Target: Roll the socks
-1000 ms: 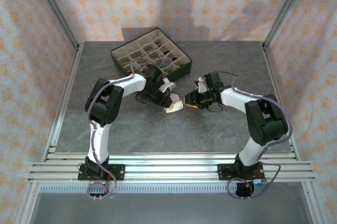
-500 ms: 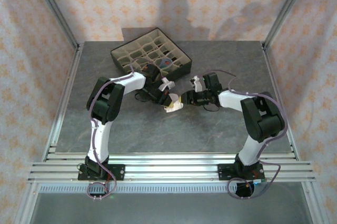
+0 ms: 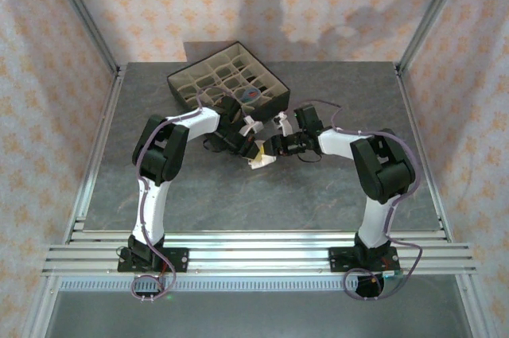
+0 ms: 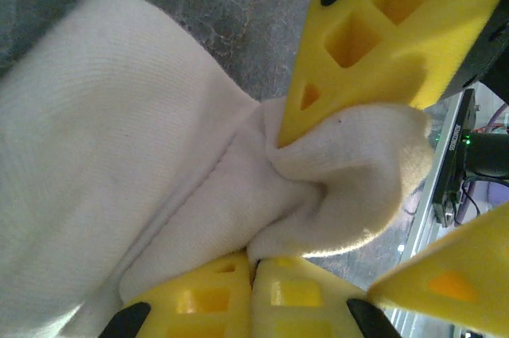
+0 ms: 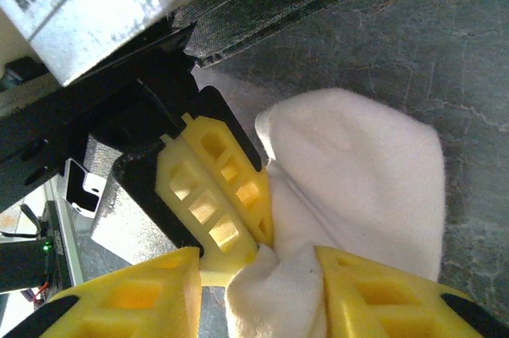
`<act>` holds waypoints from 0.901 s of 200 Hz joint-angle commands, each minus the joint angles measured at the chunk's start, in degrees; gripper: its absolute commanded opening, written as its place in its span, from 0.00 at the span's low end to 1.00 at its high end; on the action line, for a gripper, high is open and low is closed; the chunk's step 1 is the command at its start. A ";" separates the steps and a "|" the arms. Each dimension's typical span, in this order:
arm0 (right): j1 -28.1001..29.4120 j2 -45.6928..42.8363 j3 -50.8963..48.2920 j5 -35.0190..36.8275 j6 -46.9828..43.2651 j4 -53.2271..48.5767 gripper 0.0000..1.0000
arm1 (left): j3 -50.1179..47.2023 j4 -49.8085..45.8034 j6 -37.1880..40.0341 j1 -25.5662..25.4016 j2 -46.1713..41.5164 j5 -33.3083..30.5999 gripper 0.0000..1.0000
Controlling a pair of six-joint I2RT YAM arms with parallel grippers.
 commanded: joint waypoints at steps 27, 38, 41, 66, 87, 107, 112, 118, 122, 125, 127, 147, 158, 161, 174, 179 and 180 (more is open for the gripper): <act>1.06 2.16 -1.61 7.58 -0.57 -5.07 0.32 | -3.19 0.96 -2.07 1.13 3.91 -9.97 0.00; 1.01 1.83 -2.21 9.44 -0.14 -5.27 0.33 | -3.50 1.47 -2.36 1.13 3.60 -10.23 0.00; 0.93 1.77 -2.41 9.80 -0.05 -5.40 0.33 | -3.59 1.64 -2.44 1.13 3.46 -10.32 0.00; 1.05 2.19 -2.64 12.94 1.18 -6.66 0.33 | -4.25 2.86 -3.05 1.17 2.86 -10.77 0.00; 1.43 3.48 -0.96 13.34 1.46 -8.94 0.29 | -5.12 4.71 -3.60 1.13 1.60 -11.14 0.00; 1.82 4.95 1.64 14.68 2.42 -13.23 0.20 | -6.62 6.90 -2.95 0.33 -1.07 -12.62 0.07; 1.87 5.57 2.67 15.24 2.62 -14.97 0.18 | -7.22 7.70 -2.55 0.07 -2.07 -12.88 0.09; 1.87 6.30 3.90 16.06 2.88 -17.70 0.15 | -7.97 8.53 -1.57 -0.30 -3.32 -12.97 0.11; 1.88 6.71 4.75 16.57 2.94 -19.47 0.13 | -8.54 9.26 -0.86 -0.66 -4.11 -12.89 0.12; 1.87 7.08 5.30 17.07 2.96 -20.75 0.13 | -9.05 9.99 -0.23 -0.97 -4.87 -12.88 0.13; 1.87 7.27 5.68 17.27 3.03 -21.61 0.12 | -9.45 10.41 0.10 -1.11 -5.47 -12.90 0.14; 2.00 8.20 8.04 18.72 2.57 -27.34 0.09 | -13.61 15.75 3.94 -3.02 -11.45 -12.78 0.23; 2.07 8.31 8.89 19.34 2.25 -29.93 0.09 | -15.38 17.77 5.63 -3.92 -14.62 -13.27 0.25; 2.14 8.35 9.12 19.51 2.07 -30.48 0.09 | -15.73 18.20 6.17 -4.10 -15.23 -13.50 0.26; 2.20 8.56 9.96 19.43 1.85 -32.38 0.08 | -17.62 20.03 8.53 -4.91 -19.73 -14.45 0.29; 2.17 8.64 10.28 19.33 1.78 -33.06 0.08 | -18.54 21.01 9.71 -5.23 -21.03 -15.01 0.29; 2.20 8.67 10.36 19.30 1.77 -33.18 0.08 | -18.63 21.23 9.91 -5.26 -21.41 -15.09 0.29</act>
